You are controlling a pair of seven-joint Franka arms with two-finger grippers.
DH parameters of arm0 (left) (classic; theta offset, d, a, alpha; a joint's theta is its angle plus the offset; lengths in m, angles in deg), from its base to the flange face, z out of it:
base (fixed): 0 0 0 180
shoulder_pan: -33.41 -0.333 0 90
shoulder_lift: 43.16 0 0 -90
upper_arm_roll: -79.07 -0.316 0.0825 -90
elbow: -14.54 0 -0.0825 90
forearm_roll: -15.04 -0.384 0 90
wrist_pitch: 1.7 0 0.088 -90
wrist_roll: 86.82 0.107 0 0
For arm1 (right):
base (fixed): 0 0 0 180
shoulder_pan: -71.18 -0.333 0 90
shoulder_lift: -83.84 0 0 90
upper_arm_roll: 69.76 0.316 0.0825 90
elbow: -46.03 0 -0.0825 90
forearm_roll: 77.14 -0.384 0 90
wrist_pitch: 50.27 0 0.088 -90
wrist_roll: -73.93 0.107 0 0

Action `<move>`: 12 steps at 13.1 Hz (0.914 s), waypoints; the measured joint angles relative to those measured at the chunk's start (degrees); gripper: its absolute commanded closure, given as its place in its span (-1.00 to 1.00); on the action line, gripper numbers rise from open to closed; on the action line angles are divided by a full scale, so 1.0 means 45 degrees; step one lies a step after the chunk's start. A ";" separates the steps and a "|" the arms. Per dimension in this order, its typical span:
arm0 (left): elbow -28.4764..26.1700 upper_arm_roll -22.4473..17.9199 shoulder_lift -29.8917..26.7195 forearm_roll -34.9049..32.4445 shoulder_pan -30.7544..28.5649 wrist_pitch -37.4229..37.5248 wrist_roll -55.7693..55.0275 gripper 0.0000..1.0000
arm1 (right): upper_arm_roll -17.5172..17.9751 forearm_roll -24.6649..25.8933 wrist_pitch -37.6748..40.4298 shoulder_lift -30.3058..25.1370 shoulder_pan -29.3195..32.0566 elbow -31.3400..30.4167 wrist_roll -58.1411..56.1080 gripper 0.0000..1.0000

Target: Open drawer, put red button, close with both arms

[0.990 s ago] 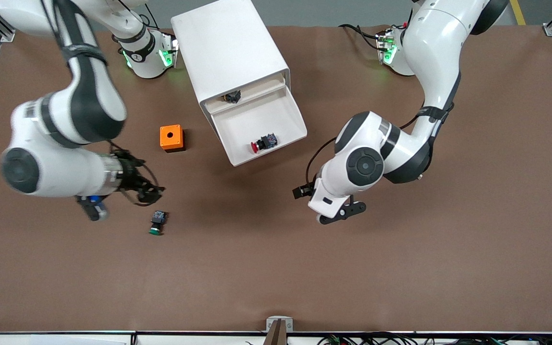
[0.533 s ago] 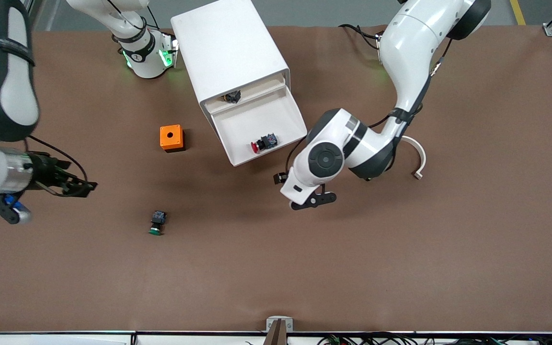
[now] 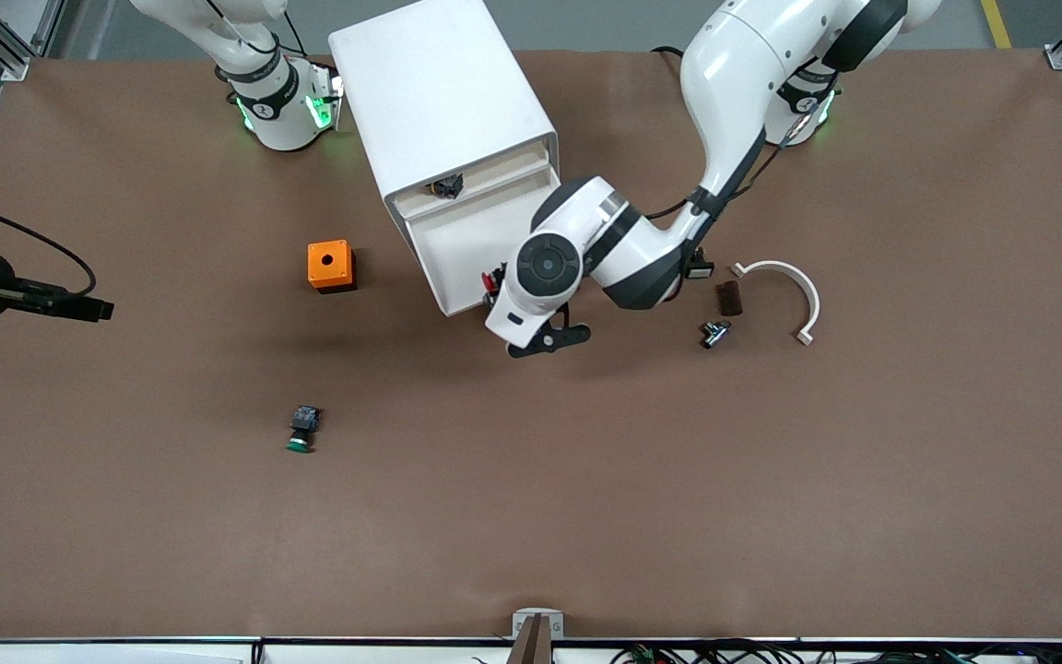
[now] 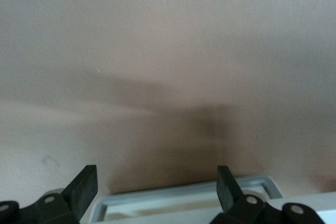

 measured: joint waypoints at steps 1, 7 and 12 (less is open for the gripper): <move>-0.0052 -0.0001 -0.0001 0.0240 0.0221 0.0009 -0.0043 -1.00 | 0.0001 0.0007 -0.0503 -0.0385 0.0051 -0.0413 -0.0093 -1.00; -0.0468 0.0024 0.0000 0.1579 0.1509 0.0054 -0.0799 -1.00 | 0.0008 0.0027 -0.1519 -0.3194 0.0621 -0.3036 -0.1667 -1.00; -0.0767 -0.0028 0.0012 0.1767 0.2154 0.0037 -0.1233 -1.00 | 0.0074 0.0027 -0.1644 -0.3818 0.0684 -0.3552 -0.1934 -1.00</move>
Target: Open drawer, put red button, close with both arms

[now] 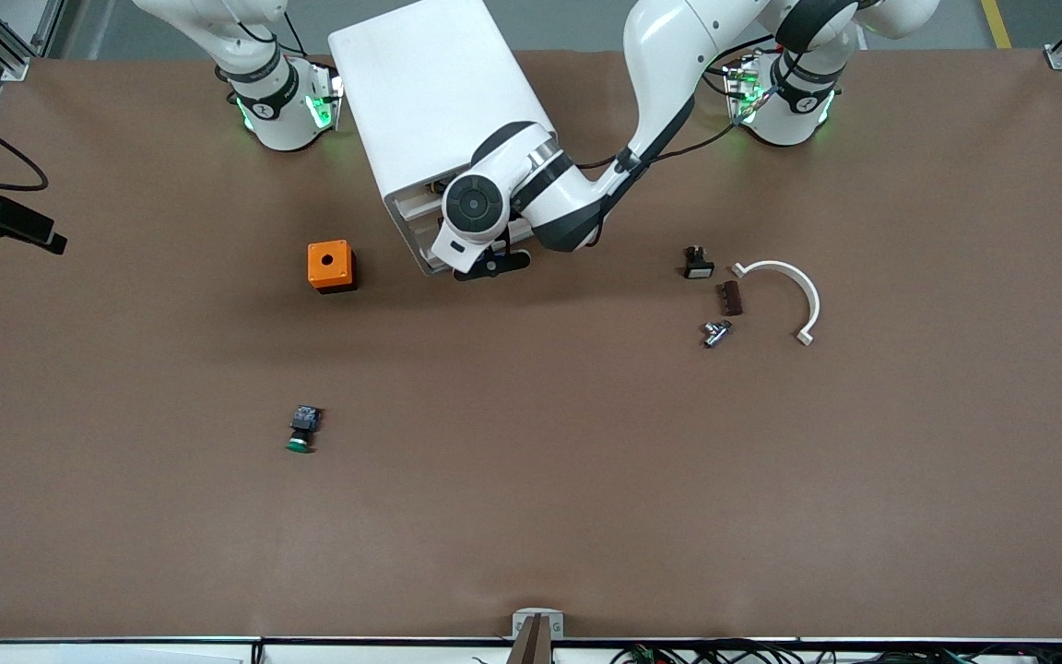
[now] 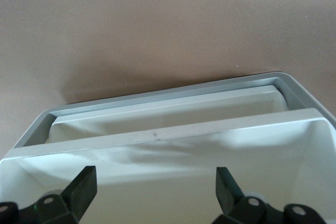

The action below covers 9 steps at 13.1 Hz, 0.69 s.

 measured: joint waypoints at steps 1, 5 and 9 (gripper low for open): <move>0.0000 -0.0001 0.0000 0.0002 -0.0007 0.0010 -0.0001 -1.00 | 0.0025 0.0000 -0.0070 -0.0097 0.0000 -0.0070 0.0014 -1.00; 0.0018 -0.0135 -0.0008 0.0002 -0.0119 0.0000 -0.0012 -1.00 | 0.0169 0.0000 -0.0182 -0.0358 -0.0005 -0.0335 0.0198 -1.00; 0.0267 -0.0476 -0.0337 -0.0559 -0.2367 0.0062 0.0044 -1.00 | 0.0212 0.0000 -0.0312 -0.0385 -0.0018 -0.0429 0.0237 -1.00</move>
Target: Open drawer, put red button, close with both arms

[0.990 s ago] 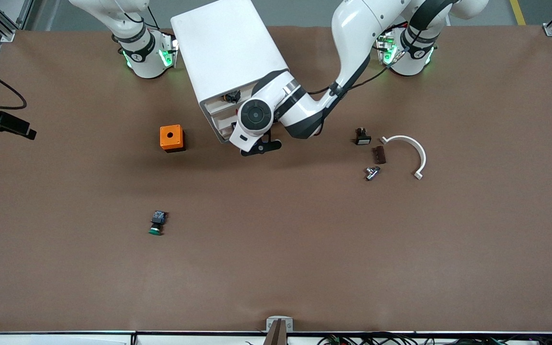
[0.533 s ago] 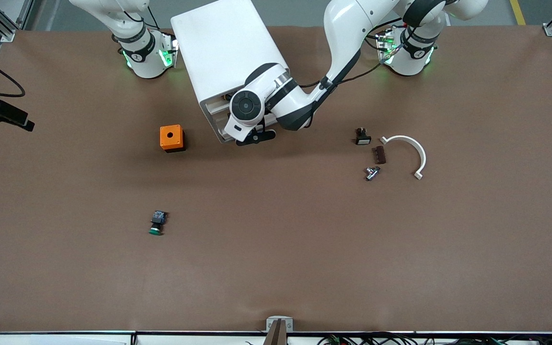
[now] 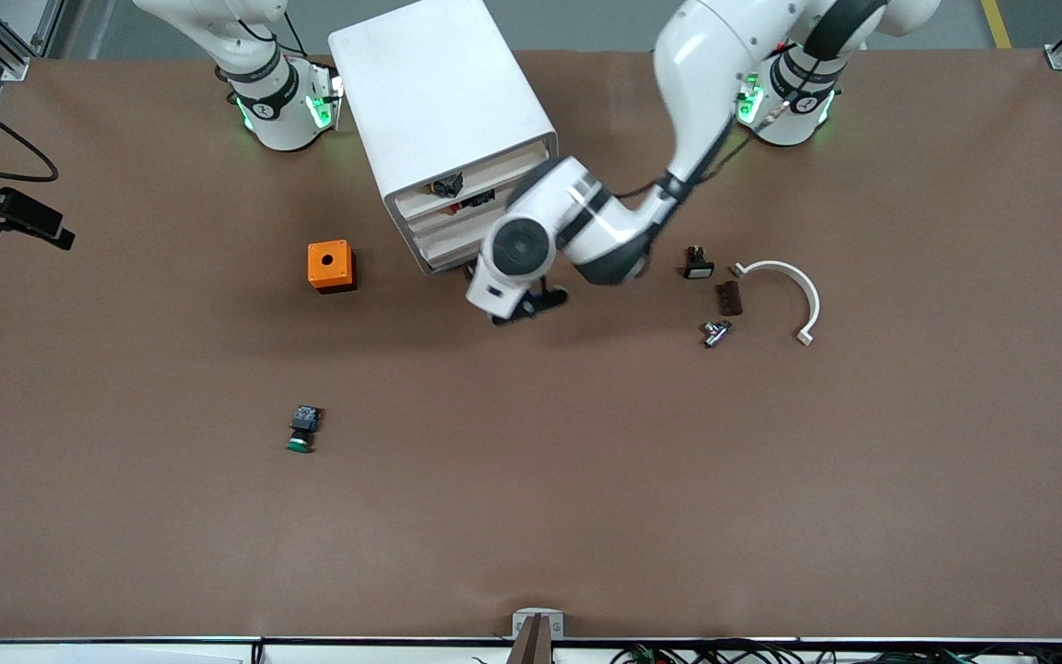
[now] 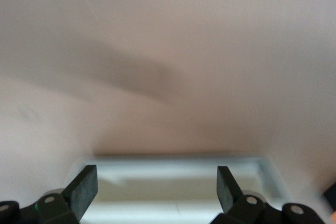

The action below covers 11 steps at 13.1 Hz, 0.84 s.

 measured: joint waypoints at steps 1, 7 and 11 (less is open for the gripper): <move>0.0065 0.0012 -0.0279 -0.0483 -0.0858 0.0143 0.0110 -1.00 | 0.0000 0.0000 -0.0004 -0.0001 0.0001 -0.0001 0.0003 -1.00; 0.0170 0.0022 -0.2841 -0.3426 -0.4582 0.1720 0.2698 -1.00 | -0.0015 0.0000 -0.0127 0.0000 0.0002 -0.0006 0.0014 -1.00; 0.0177 0.0018 -0.4755 -0.3951 -0.6406 0.3144 0.3697 -1.00 | 0.0014 -0.0012 -0.0136 0.0000 -0.0006 -0.0011 0.0062 -1.00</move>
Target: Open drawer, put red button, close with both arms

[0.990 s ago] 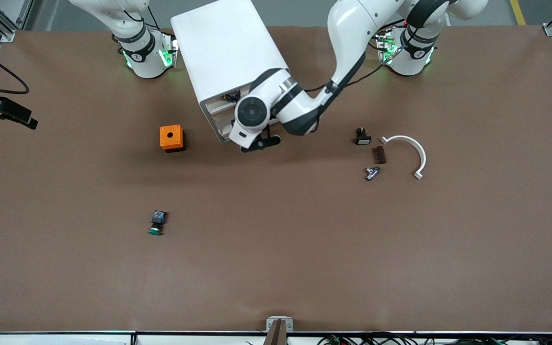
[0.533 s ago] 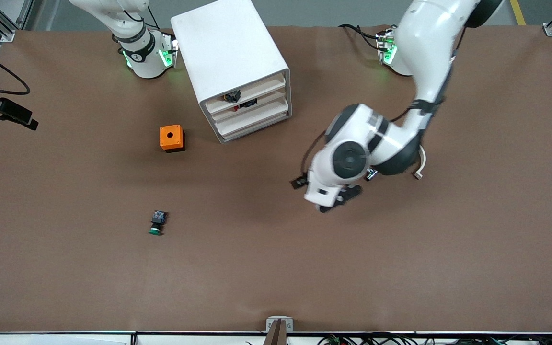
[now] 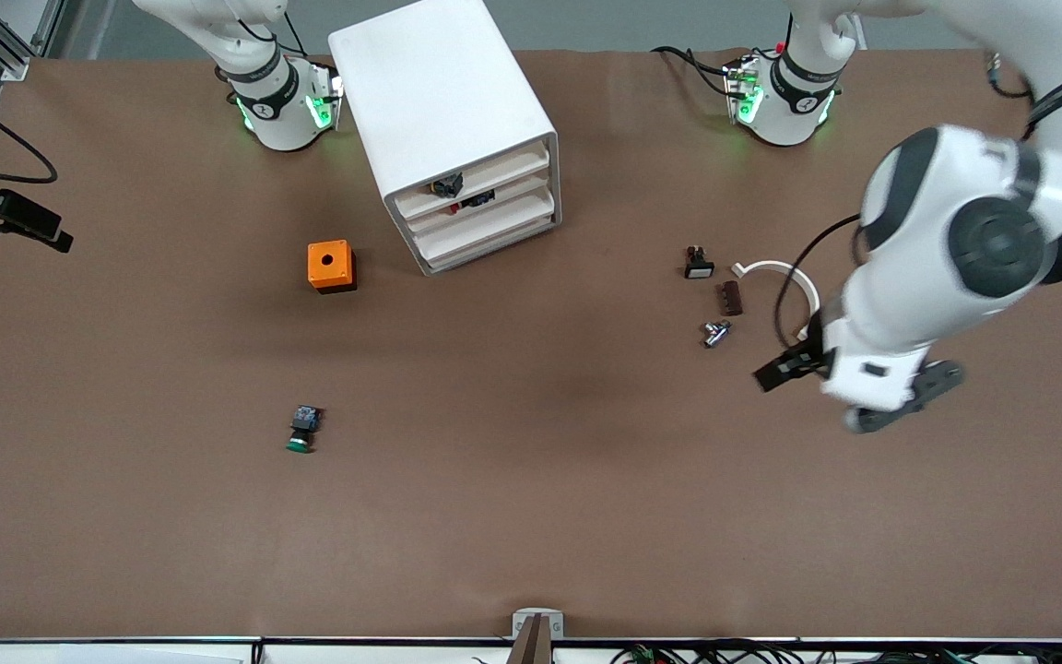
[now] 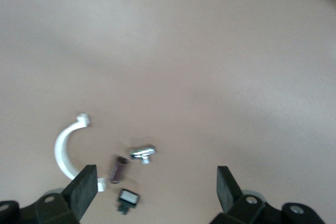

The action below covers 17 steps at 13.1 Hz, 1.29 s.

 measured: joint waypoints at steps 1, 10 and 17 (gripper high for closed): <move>-0.0007 0.0002 -0.0426 -0.0011 -0.0422 0.0448 0.0472 -1.00 | 0.0023 -0.0012 0.0000 0.0000 -0.0011 -0.0002 0.0033 -1.00; -0.1531 -0.0488 -0.3576 -0.0013 -0.1994 0.1958 0.5940 -1.00 | -0.0243 -0.0172 -0.0106 -0.0033 -0.0936 0.0593 0.0692 -1.00; -0.5904 -0.0780 -0.7229 0.0540 -0.1927 0.0667 0.7478 -1.00 | -0.0469 -0.0174 0.0038 -0.0027 -0.0877 0.0582 0.0685 -1.00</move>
